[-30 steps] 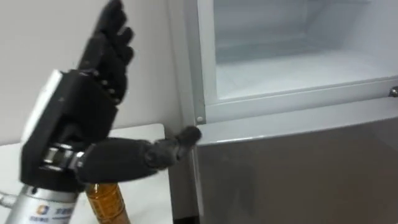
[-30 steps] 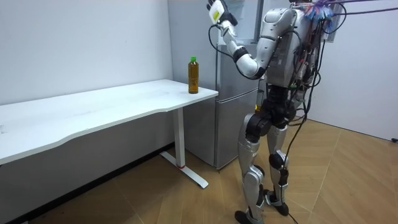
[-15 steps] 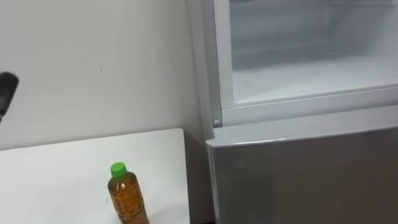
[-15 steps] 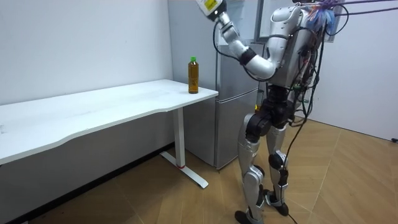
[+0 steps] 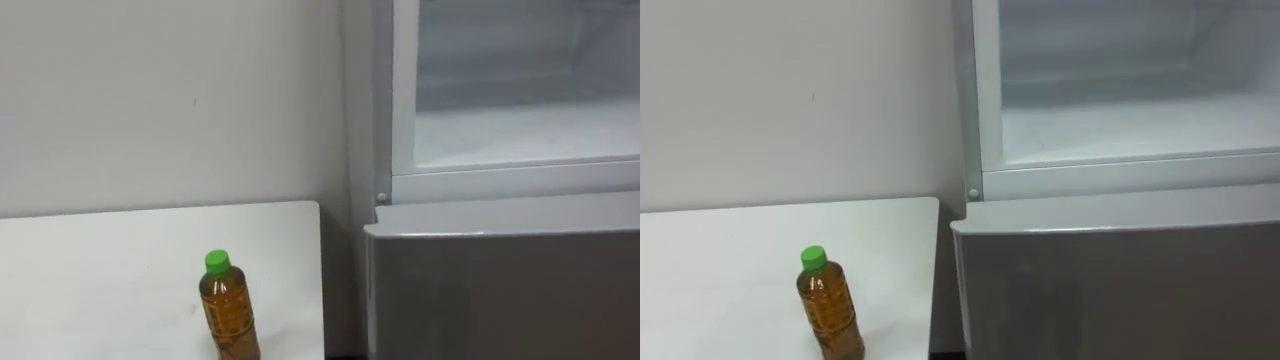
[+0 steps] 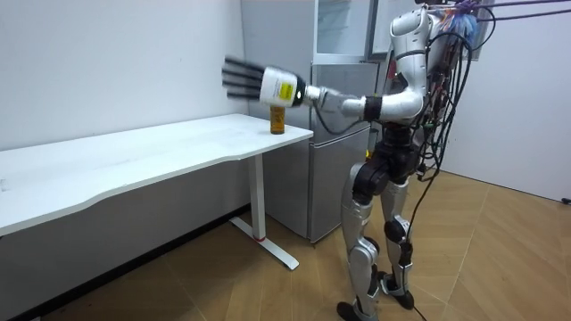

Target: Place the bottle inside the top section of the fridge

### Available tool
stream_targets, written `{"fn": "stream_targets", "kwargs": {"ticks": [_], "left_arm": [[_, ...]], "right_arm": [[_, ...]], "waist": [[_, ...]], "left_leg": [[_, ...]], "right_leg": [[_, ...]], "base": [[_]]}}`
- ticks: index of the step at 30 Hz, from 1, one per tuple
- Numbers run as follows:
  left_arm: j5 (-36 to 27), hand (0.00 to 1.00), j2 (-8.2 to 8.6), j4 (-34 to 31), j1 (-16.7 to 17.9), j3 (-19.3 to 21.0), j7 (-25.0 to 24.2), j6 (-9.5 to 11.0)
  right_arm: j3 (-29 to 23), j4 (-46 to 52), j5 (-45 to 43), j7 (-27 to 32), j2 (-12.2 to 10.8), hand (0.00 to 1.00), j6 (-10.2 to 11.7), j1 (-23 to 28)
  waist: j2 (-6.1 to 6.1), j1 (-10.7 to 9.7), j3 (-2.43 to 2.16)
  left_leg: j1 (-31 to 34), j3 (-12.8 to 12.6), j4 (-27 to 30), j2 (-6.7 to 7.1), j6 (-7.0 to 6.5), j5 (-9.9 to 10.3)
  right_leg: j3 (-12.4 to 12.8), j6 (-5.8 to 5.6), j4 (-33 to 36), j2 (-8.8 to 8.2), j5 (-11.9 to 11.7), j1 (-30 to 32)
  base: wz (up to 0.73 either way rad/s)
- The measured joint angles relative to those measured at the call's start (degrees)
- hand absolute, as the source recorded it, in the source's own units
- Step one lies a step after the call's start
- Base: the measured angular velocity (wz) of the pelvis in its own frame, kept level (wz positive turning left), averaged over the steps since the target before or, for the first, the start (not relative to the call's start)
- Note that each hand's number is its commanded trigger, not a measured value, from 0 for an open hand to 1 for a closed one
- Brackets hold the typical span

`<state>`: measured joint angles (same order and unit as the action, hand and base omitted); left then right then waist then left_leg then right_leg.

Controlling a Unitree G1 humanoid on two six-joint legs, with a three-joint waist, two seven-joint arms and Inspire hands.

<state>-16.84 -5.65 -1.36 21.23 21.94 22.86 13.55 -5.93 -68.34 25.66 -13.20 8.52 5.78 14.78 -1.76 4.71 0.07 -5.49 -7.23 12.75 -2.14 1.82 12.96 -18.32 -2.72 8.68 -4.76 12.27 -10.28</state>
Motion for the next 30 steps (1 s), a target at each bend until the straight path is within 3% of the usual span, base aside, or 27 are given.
{"fn": "stream_targets", "kwargs": {"ticks": [4,7,10,13,17,20,24,30], "left_arm": [[0.31,0.0,-0.09,18.92,0.49,-6.46,-1.94,0.35],[0.3,0.0,-0.11,32.15,0.67,-11.58,-4.75,0.2],[0.33,0.0,-0.22,42.74,0.73,-14.04,-6.71,0.24],[0.72,0.0,-0.3,51.47,1.16,-15.37,-8.16,0.0],[1.33,0.0,-0.73,59.77,1.12,-15.34,-9.42,-0.64],[1.25,0.0,-1.36,64.7,0.81,-15.4,-10.32,-2.42],[1.28,0.0,-1.4,68.67,0.55,-15.55,-13.45,-5.92],[1.38,0.0,-1.42,72.35,-1.36,-18.92,-19.73,-10.14]], "right_arm": [[-0.36,1.81,-1.65,0.03,0.0,0.0,0.03,0.53],[-0.12,1.93,-1.72,0.13,-0.09,0.0,0.05,0.47],[0.04,1.84,-1.68,0.61,-0.07,0.0,0.06,0.4],[0.05,1.84,-1.64,0.55,-0.01,0.0,0.54,0.0],[0.07,1.67,-1.41,0.52,0.01,0.0,0.5,0.54],[0.3,1.66,-0.79,0.5,0.01,0.0,0.46,0.72],[1.33,1.65,-0.39,0.4,-0.03,0.0,0.46,0.73],[3.1,1.82,-0.97,-0.2,-0.15,0.0,0.33,-0.67]], "waist": [[0.55,-0.01,-0.1],[0.86,-0.3,0.16],[1.99,-0.41,0.22],[2.11,-1.18,0.22],[1.67,-1.5,0.2],[1.55,-1.58,0.16],[1.58,-1.6,0.17],[1.17,-1.96,0.26]], "left_leg": [[-0.3,-0.07,0.08,-0.01,-0.01,0.01],[-0.49,-0.08,0.29,-0.04,-0.01,0.05],[-0.19,-0.17,0.55,-0.1,-0.04,0.08],[0.38,0.11,1.18,-0.16,-0.24,0.53],[0.73,0.27,1.74,-0.13,-0.41,0.98],[0.62,0.03,1.57,-0.15,-0.41,0.98],[0.69,-0.44,1.62,-0.2,-0.42,0.97],[0.79,-0.77,1.79,-0.48,-0.45,1.47]], "right_leg": [[-0.04,0.0,0.03,0.01,0.0,-0.41],[-0.06,0.02,0.04,-0.01,0.02,-0.81],[-0.42,0.07,0.05,-0.05,0.07,-0.87],[-0.5,0.03,0.01,0.0,0.09,-0.6],[-0.64,-0.19,0.02,-0.08,0.24,-0.51],[-0.39,-0.18,0.22,-0.09,0.23,-0.14],[0.16,-0.17,1.04,-0.17,0.21,0.22],[0.85,-0.16,1.56,-0.06,0.22,0.33]], "base": [[0.0],[0.0],[0.04],[0.04],[0.03],[-0.05],[-0.06],[-0.03]]}}
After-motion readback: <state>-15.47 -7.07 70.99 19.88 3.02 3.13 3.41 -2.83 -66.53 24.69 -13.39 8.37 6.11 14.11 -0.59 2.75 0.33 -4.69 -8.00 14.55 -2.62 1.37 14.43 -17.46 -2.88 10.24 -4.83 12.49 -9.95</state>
